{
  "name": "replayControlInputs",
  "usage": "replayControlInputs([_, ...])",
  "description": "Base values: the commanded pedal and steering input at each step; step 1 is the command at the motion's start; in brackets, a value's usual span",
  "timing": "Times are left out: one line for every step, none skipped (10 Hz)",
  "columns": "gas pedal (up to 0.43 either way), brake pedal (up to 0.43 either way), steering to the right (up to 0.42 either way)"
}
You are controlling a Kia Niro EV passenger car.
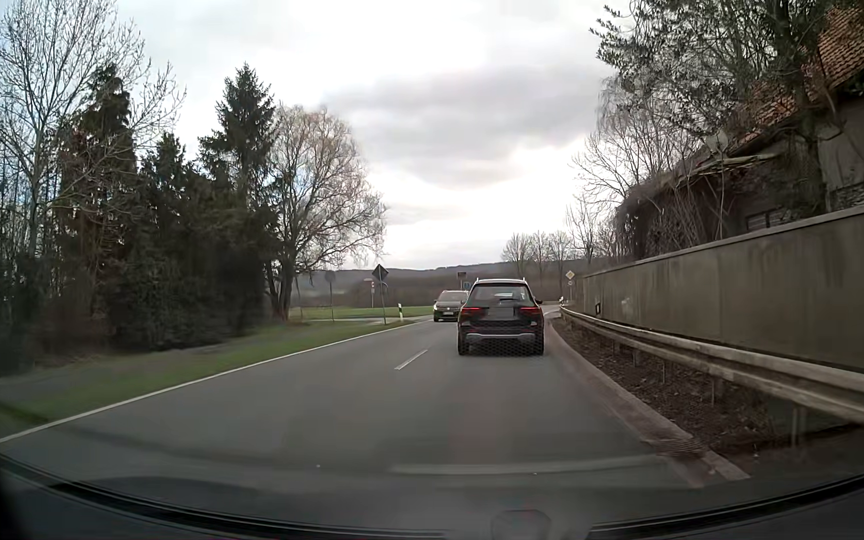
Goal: Follow the waypoints while adhering to traffic rules and regulations
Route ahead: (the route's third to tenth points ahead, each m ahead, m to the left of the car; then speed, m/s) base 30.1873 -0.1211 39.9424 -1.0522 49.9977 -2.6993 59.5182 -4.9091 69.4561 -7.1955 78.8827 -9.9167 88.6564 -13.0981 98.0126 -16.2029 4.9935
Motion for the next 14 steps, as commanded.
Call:
replayControlInputs([0.000,0.226,0.015])
replayControlInputs([0.000,0.207,0.015])
replayControlInputs([0.000,0.189,0.015])
replayControlInputs([0.000,0.152,0.015])
replayControlInputs([0.000,0.122,0.015])
replayControlInputs([0.000,0.061,0.015])
replayControlInputs([0.000,0.006,0.015])
replayControlInputs([0.000,0.000,0.015])
replayControlInputs([0.000,0.000,0.015])
replayControlInputs([0.000,0.000,0.016])
replayControlInputs([0.000,0.000,0.016])
replayControlInputs([0.000,0.000,0.016])
replayControlInputs([0.028,0.000,0.016])
replayControlInputs([0.150,0.000,0.016])
